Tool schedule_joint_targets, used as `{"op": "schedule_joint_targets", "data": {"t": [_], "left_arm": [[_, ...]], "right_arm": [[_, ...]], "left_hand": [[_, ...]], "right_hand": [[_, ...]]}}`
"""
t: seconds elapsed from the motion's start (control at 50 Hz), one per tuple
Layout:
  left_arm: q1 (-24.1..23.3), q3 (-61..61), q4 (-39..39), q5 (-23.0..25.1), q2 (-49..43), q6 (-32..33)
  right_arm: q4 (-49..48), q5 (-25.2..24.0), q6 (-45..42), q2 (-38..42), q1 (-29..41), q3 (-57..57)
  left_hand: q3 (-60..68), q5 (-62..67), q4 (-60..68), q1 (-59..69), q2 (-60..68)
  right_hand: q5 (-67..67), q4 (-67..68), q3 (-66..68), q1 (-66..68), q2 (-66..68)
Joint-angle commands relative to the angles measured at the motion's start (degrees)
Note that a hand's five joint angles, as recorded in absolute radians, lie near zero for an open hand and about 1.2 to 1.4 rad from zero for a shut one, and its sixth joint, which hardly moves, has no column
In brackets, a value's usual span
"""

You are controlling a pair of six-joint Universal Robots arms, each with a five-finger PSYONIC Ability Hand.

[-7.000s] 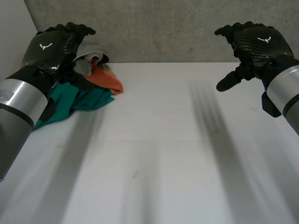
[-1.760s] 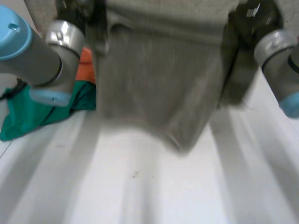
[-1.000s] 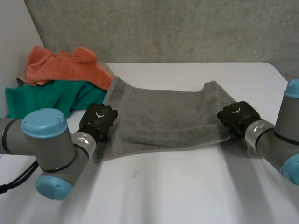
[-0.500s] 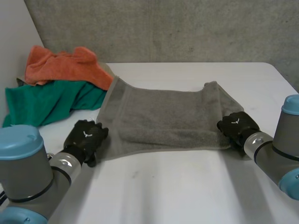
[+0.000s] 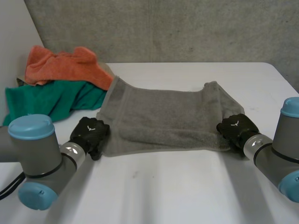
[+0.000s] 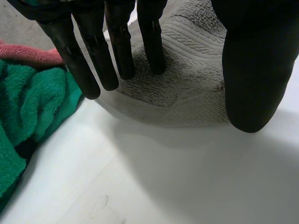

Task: Fold the laundry.

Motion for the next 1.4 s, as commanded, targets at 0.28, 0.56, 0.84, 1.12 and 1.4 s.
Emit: {"op": "schedule_joint_targets", "data": {"t": [0.28,0.56,0.84,1.12,1.4], "left_arm": [[-2.2,7.9,-0.3,0.4,-3.8,-3.0],[-2.7,11.4,-5.8,0.4,-3.3,-3.6],[-2.5,8.9,-6.5,0.5,7.3,-11.3],[-2.2,8.8,-6.3,0.7,7.1,-11.4],[-2.2,11.5,-6.3,0.5,7.6,-11.5]], "right_arm": [[0.0,0.0,-0.2,0.0,-0.1,0.2],[3.5,0.4,2.6,-0.6,-0.4,-4.0],[20.8,-4.7,9.6,-8.3,-13.0,-3.8],[9.0,-9.3,15.0,-10.2,-20.2,9.5],[4.9,-12.2,29.2,-2.9,-15.3,5.8]], "left_hand": [[25.3,25.0,25.1,25.5,25.4],[48.7,48.4,48.5,48.9,48.7],[48.7,48.4,48.5,48.9,48.7],[48.7,48.4,48.5,48.9,48.7],[48.7,48.4,48.5,48.9,48.7]], "right_hand": [[11.0,11.4,12.0,16.4,13.5],[-55.4,-55.0,-54.4,-49.9,-52.9],[-44.5,-44.0,-43.5,-39.0,-42.0],[-35.9,-35.5,-34.9,-30.4,-33.4],[-38.9,-38.5,-37.9,-33.5,-36.4]]}}
